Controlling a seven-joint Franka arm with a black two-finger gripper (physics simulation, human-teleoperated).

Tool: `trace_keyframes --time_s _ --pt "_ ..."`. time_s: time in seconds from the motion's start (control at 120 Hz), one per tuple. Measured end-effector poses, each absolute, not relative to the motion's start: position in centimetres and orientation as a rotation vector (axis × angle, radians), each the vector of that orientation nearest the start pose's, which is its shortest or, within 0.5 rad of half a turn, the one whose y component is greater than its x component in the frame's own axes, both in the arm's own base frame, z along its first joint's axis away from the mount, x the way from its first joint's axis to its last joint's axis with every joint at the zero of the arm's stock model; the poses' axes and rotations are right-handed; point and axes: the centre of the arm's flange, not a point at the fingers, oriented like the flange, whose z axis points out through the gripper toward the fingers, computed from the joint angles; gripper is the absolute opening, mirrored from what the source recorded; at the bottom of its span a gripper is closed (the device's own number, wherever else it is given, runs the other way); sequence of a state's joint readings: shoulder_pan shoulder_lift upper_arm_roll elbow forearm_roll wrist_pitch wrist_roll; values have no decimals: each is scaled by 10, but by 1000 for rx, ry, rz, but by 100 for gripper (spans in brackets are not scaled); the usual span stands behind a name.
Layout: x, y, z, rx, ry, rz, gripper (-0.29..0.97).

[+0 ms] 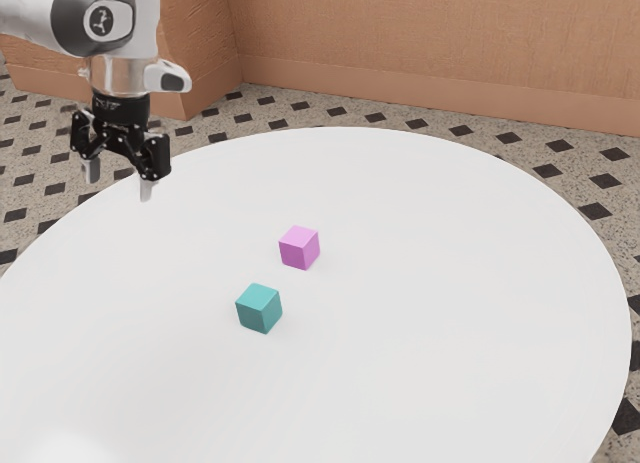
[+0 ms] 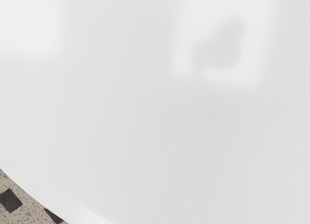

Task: Pick up the blue block with one arm, and put the blue block on the pink block with one arm

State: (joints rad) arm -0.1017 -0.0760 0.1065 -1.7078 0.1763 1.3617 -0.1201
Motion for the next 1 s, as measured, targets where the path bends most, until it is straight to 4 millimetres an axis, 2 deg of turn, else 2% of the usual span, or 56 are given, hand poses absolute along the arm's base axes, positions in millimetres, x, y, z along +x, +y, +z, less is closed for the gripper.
trace_keyframes --time_s 0.067,0.258,0.4,0.5,0.608,0.75,0.917,0.958,1.0 --pt "507 35 567 -2923 -205 363 68" --pt "525 75 500 -2946 -256 315 68" --pt "536 89 466 -2973 -246 268 68" --pt "541 94 460 -2991 -235 213 68" --pt "545 88 461 -3006 -199 168 68" --pt "550 66 461 -3025 -123 149 68" --pt "555 30 425 -3028 -17 227 68" --pt "558 28 416 -3028 -9 242 68" --pt "558 34 409 -3031 -26 250 68"
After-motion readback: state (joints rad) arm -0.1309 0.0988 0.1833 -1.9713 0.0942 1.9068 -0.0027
